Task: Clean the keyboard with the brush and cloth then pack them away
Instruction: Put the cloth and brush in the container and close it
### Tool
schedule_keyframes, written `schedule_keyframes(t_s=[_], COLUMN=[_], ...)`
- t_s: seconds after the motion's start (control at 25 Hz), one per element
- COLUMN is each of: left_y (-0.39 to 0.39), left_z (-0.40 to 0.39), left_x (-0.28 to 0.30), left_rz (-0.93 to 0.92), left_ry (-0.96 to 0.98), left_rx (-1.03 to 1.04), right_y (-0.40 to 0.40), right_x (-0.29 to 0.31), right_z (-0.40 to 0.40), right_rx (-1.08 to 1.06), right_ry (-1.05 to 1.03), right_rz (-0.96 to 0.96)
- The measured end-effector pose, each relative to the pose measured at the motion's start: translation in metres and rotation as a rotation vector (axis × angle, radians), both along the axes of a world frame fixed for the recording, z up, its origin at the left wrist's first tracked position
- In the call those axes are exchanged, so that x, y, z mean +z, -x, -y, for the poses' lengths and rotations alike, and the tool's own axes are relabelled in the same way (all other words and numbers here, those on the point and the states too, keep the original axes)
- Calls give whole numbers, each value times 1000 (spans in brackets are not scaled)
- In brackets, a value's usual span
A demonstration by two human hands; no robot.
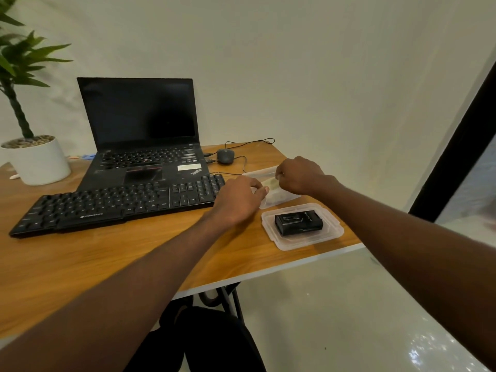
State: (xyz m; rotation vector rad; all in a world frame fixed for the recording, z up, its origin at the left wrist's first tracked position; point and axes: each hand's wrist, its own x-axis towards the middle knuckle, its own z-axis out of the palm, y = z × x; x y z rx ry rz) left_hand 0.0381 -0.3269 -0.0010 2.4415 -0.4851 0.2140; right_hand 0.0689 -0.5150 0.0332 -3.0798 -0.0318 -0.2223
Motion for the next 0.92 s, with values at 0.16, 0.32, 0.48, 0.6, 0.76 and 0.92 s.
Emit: schedule_keyframes(t_s=[0.16, 0.32, 0.48, 0.6, 0.76, 0.92], left_y=[-4, -5, -6, -5, -4, -5], left_z=[-6, -11, -13, -13, -15, -19], left_x=[3, 3, 3, 5, 7, 8], left_rz=[-30, -80, -86, -97, -134, -156], left_ry=[32, 85, 96, 85, 105, 120], left_rx=[-61, -116, -124, -131, -153, -155], right_y=[-24, -42, -38, -43, -45, -31], right_x=[1, 2, 7, 0, -6, 3], right_z=[-7, -6, -5, -7, -19, -17], right_rx=[-52, -36, 38, 45, 9, 40], right_ry=[26, 1, -87, -165, -339, -439], right_rz=[-123, -177, -265, -267, -250, -262])
